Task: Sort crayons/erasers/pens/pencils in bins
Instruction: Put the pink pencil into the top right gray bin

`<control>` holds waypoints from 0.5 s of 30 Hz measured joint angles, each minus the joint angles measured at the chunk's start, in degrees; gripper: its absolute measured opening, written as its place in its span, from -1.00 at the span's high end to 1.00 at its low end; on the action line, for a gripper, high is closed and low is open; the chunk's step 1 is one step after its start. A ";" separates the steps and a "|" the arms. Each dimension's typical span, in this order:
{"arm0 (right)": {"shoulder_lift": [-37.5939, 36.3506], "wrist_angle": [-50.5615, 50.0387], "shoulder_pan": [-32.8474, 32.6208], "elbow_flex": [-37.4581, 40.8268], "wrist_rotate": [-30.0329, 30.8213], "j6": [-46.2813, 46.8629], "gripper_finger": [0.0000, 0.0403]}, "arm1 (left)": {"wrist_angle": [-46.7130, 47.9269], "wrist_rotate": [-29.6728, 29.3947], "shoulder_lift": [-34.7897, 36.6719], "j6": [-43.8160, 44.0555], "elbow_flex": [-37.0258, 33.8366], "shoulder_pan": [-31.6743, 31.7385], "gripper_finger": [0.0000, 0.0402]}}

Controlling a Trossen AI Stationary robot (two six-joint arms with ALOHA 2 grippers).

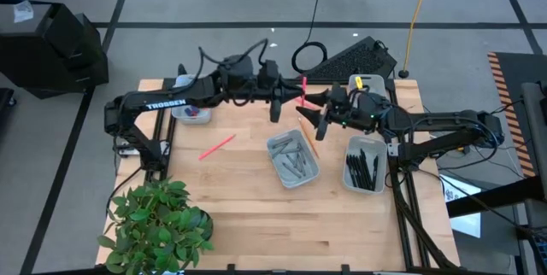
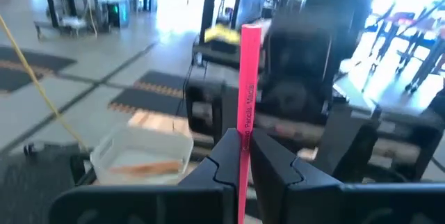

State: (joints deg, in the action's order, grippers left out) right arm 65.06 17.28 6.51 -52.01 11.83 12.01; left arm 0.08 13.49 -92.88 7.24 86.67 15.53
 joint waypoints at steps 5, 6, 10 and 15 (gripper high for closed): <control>0.06 0.10 0.24 0.00 -0.12 -0.11 0.26 | -1.28 -0.13 -0.83 0.17 0.01 -0.46 0.87; 0.06 0.09 0.24 0.00 -0.12 -0.11 0.32 | -1.06 -0.15 -0.83 0.10 0.00 -0.47 0.87; 0.06 0.65 0.24 0.00 -0.09 -0.11 0.56 | -1.29 -0.30 -0.70 -0.11 0.00 -0.50 0.87; 0.06 0.77 0.24 0.00 0.10 -0.72 0.84 | -1.16 -0.19 -0.70 -1.54 0.00 -0.51 0.87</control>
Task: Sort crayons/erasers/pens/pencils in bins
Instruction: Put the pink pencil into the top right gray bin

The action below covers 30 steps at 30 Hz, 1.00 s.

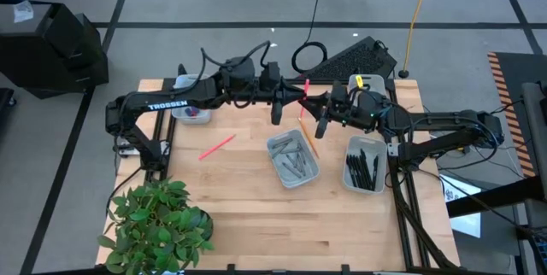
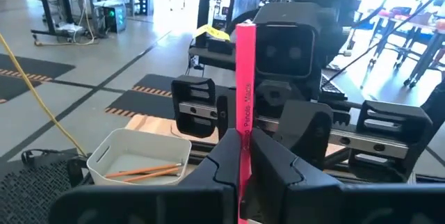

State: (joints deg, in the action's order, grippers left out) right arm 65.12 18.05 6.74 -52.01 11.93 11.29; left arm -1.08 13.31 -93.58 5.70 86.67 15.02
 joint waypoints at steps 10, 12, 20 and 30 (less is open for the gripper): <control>0.00 -1.88 1.18 0.00 -0.16 0.22 0.92 | 1.61 -0.36 0.46 -2.05 0.00 0.67 0.78; 0.04 -7.00 1.86 -1.55 0.23 0.44 0.92 | 3.20 -1.13 1.33 -2.86 0.00 1.39 0.65; 2.38 -44.72 10.17 -16.47 1.50 2.18 0.92 | 19.83 -10.01 10.05 -6.67 0.07 7.26 -0.02; 11.68 -76.11 31.39 -20.55 1.48 1.99 0.92 | 26.32 -13.19 16.34 -8.24 0.01 11.86 -0.24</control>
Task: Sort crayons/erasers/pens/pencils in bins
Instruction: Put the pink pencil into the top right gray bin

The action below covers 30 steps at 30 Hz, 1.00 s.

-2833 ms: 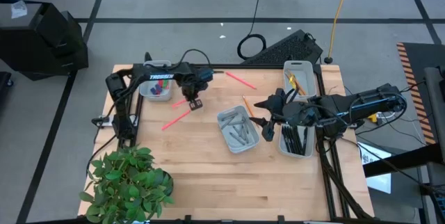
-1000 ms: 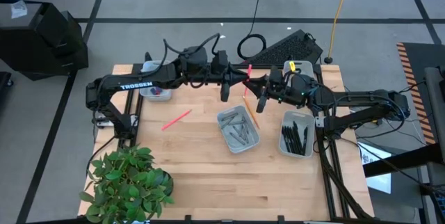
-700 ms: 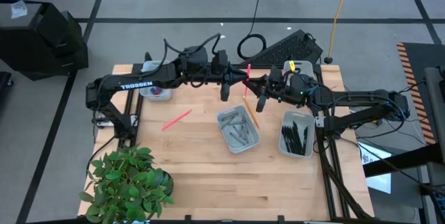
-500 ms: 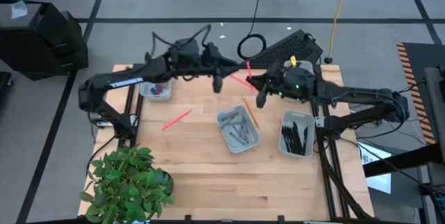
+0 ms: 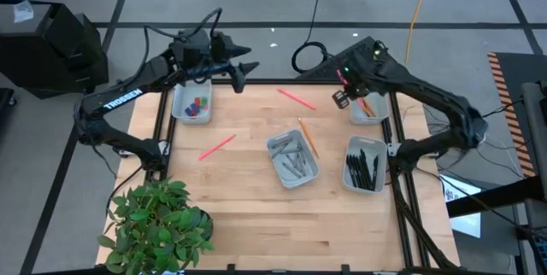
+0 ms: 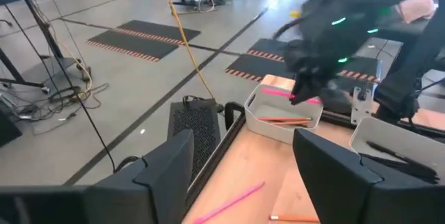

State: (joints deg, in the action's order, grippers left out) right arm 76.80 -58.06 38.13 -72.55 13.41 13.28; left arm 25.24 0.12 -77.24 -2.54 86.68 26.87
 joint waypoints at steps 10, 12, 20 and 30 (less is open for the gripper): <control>14.34 -0.60 12.65 0.02 3.25 0.59 0.92 | 3.89 0.29 -0.47 0.08 -0.01 -0.81 -0.19; 15.86 -1.00 13.85 0.06 3.26 0.86 0.92 | 4.85 0.31 -0.45 0.09 -0.01 -1.03 -0.19; 18.85 -0.21 16.33 3.14 4.88 -0.62 0.89 | 5.94 0.01 -0.45 -0.23 -0.01 -1.06 -0.19; 18.90 11.59 16.58 12.47 6.12 -8.08 0.77 | 5.86 -0.24 -0.45 -1.23 -0.01 -0.90 -0.19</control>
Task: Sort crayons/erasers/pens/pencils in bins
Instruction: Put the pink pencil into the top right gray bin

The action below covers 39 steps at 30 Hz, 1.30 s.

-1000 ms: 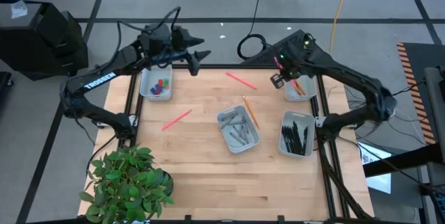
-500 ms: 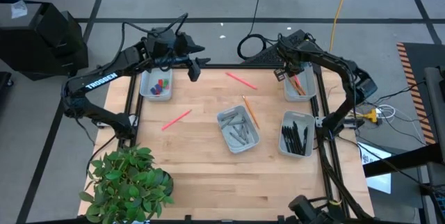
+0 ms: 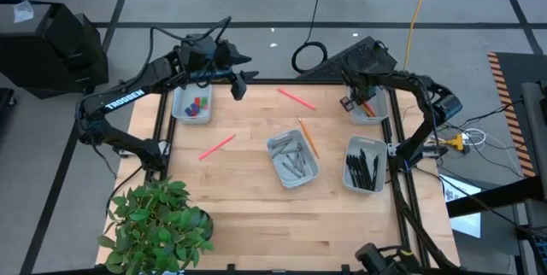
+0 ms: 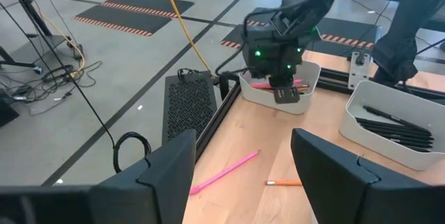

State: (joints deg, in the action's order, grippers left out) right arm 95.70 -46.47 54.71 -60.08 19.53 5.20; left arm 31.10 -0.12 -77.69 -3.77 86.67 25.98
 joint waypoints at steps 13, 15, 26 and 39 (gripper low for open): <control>-10.53 -3.54 -3.13 -0.91 -0.22 -3.23 0.26 | -1.89 0.00 0.00 0.92 0.00 -0.02 -0.19; -14.43 -2.49 -4.95 -2.15 -2.78 -1.54 0.22 | -3.13 0.00 0.00 1.14 0.00 -0.02 -0.19; -12.27 21.44 -16.30 -2.79 -17.49 4.64 0.20 | -9.15 3.18 0.00 6.34 0.00 -0.33 -0.19; 13.58 17.84 -17.36 -16.62 -22.79 -1.23 0.20 | -8.69 3.04 0.02 12.78 0.00 -3.98 -0.19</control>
State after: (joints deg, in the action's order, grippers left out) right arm 109.28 -28.63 37.34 -76.70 -3.26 3.96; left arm 22.41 2.92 -77.67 9.01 86.67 22.00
